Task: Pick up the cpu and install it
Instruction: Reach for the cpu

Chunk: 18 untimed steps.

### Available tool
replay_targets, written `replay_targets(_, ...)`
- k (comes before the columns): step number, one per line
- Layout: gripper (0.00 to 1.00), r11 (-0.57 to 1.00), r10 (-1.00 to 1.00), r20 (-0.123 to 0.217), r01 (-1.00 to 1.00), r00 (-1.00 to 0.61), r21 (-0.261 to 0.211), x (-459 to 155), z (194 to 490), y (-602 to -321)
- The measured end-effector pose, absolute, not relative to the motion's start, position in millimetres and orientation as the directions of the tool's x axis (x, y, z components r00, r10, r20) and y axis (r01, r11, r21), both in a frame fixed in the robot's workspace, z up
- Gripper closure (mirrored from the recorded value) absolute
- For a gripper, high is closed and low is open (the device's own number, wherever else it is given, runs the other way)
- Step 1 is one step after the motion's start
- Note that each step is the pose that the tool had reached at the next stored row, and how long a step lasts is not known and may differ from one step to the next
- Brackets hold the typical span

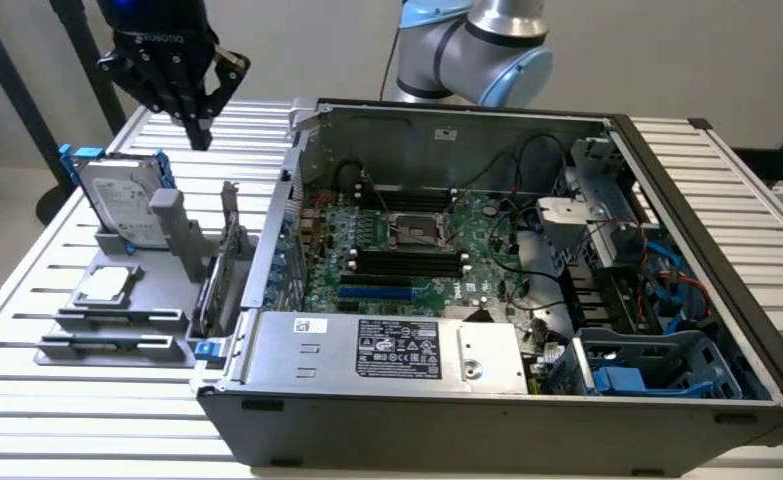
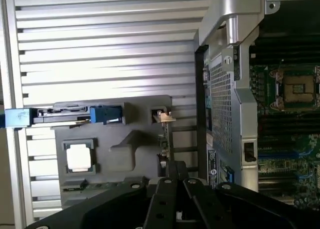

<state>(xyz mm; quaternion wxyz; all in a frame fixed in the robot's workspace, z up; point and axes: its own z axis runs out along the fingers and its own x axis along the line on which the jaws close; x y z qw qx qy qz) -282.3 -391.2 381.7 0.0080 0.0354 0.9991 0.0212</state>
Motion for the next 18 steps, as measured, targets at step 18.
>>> replay_targets(18,0.89,0.997,0.071,-0.011,0.071,-0.997,0.04,-364,376,-391)
